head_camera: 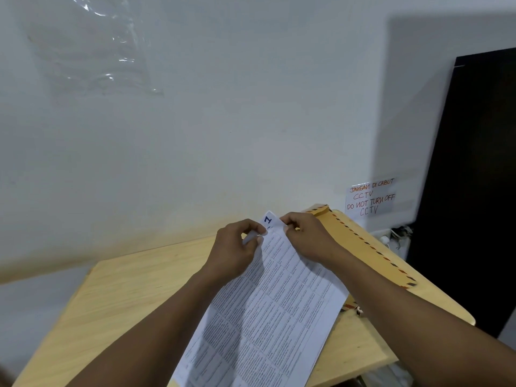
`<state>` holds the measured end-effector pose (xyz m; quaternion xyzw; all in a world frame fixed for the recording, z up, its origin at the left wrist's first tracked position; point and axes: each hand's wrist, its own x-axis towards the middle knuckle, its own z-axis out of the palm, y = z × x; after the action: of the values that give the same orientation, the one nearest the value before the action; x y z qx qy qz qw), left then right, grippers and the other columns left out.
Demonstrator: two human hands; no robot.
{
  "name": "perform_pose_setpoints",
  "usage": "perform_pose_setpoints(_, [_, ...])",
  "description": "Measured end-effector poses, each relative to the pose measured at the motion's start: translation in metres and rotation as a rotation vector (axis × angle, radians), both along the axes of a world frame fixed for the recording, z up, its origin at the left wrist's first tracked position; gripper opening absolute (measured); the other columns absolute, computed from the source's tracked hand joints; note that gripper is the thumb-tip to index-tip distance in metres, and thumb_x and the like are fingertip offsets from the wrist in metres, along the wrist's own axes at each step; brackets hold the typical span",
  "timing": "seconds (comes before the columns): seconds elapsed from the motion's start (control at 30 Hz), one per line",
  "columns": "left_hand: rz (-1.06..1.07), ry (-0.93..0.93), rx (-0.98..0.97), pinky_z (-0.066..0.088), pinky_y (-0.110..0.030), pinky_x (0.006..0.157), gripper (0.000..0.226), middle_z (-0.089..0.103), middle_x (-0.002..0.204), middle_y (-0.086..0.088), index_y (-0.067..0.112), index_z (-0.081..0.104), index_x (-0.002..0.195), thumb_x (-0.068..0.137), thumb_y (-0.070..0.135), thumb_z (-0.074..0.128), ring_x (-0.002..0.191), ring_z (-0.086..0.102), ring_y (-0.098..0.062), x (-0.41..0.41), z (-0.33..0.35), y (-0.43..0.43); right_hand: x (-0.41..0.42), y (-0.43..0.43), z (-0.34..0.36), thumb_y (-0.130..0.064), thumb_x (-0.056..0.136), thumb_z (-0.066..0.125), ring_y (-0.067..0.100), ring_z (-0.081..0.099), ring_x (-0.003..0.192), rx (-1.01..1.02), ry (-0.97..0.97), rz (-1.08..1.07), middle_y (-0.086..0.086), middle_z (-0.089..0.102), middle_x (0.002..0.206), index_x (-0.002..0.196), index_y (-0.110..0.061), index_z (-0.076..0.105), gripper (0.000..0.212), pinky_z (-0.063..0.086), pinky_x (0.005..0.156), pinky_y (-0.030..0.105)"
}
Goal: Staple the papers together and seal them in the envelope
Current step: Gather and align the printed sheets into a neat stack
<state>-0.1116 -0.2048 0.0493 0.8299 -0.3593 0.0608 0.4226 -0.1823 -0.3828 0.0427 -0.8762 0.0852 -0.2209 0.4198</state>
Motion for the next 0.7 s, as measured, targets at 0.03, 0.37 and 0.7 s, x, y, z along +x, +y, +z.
perform_pose_setpoints(0.03, [0.002,0.023,-0.001,0.041,-0.013,0.063,0.013,0.066,0.096,0.019,0.027,0.074,0.099,0.096,0.017,0.066,0.077,0.060,0.004,0.000,0.000,-0.001,-0.001,-0.001,-0.001,-0.003,0.096,0.044,0.025,0.066,0.090,0.004,-0.011,-0.011,0.000,0.072,0.092,0.101,-0.015,0.073,0.032,0.054,0.079,0.044])
perform_pose_setpoints(0.37, [0.053,0.109,-0.113,0.046,-0.016,0.071,0.014,0.072,0.094,0.015,0.024,0.078,0.092,0.094,0.015,0.068,0.091,0.063,0.002,0.006,-0.002,-0.008,-0.010,-0.017,0.006,-0.016,0.099,0.052,0.015,0.058,0.077,-0.062,0.127,0.030,0.000,0.066,0.084,0.091,-0.014,0.068,0.018,0.044,0.069,0.030])
perform_pose_setpoints(0.7, [-0.054,0.192,0.028,0.050,-0.029,0.081,0.017,0.072,0.111,0.006,0.025,0.079,0.095,0.094,0.012,0.068,0.101,0.067,-0.017,0.002,0.004,-0.007,-0.034,-0.020,-0.003,-0.013,0.097,0.052,0.027,0.065,0.098,0.025,0.162,-0.022,0.005,0.073,0.100,0.099,-0.013,0.075,0.023,0.051,0.085,0.039])
